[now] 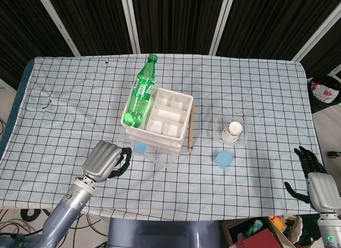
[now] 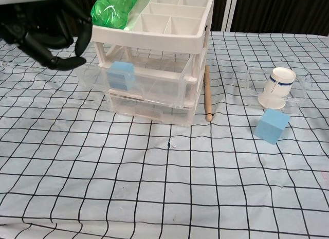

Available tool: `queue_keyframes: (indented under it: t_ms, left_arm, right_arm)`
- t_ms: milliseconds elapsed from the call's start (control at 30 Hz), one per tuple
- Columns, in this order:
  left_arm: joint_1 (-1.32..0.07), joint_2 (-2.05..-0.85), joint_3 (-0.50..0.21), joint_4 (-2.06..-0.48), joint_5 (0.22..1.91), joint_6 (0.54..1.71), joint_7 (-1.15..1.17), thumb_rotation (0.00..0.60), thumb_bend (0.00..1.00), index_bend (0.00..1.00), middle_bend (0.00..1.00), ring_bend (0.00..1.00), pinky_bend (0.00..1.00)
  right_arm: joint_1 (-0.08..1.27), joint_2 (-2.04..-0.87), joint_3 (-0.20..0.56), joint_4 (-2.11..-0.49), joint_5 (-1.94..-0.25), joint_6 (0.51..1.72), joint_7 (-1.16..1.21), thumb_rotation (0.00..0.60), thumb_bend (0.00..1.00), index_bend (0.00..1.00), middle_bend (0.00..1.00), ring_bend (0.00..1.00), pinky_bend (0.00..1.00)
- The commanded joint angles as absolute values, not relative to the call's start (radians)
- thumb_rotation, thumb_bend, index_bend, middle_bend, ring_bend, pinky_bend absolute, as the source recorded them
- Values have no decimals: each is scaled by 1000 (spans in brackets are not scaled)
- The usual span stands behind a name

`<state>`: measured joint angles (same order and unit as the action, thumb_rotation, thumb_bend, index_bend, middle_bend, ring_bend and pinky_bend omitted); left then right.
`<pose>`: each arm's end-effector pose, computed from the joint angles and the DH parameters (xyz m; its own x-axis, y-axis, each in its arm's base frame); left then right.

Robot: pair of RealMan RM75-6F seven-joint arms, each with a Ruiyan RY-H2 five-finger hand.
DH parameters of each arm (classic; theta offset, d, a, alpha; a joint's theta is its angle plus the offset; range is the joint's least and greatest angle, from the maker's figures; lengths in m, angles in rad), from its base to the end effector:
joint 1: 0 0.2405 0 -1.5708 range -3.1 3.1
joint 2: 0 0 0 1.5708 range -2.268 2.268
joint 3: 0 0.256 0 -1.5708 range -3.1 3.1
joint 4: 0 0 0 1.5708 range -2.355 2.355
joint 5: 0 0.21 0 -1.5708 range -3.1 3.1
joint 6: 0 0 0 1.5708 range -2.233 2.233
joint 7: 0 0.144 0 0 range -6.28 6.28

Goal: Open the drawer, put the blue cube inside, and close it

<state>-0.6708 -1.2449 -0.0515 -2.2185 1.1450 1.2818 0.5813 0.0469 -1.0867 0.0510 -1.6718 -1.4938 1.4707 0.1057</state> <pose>-0.0829 0.2415 0.0727 0.3527 0.2279 0.9075 0.8699 -0.4371 -0.2284 -0.3096 -0.1688 0.1623 0.2684 -0.0287 0.9629 -0.9626 0.0314 0.2692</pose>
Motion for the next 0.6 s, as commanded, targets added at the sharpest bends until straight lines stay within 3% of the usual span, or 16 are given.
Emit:
queue_keyframes:
  t_ms: [33,600]
  left_arm:
    - [-649,-1224,-14,-2204,1165,1261,570,600,402,667,998,965,904]
    - [-681,-1372,0,-2059,1058,1147,632,600,405,659,990,959,904]
  right_arm:
    - [47,-1087,51,-1672,-1493,1470,105,600,248,0,0,0,176]
    - [48,-1085,52,-1671,-1491,1467,110,600,248,0,0,0,176]
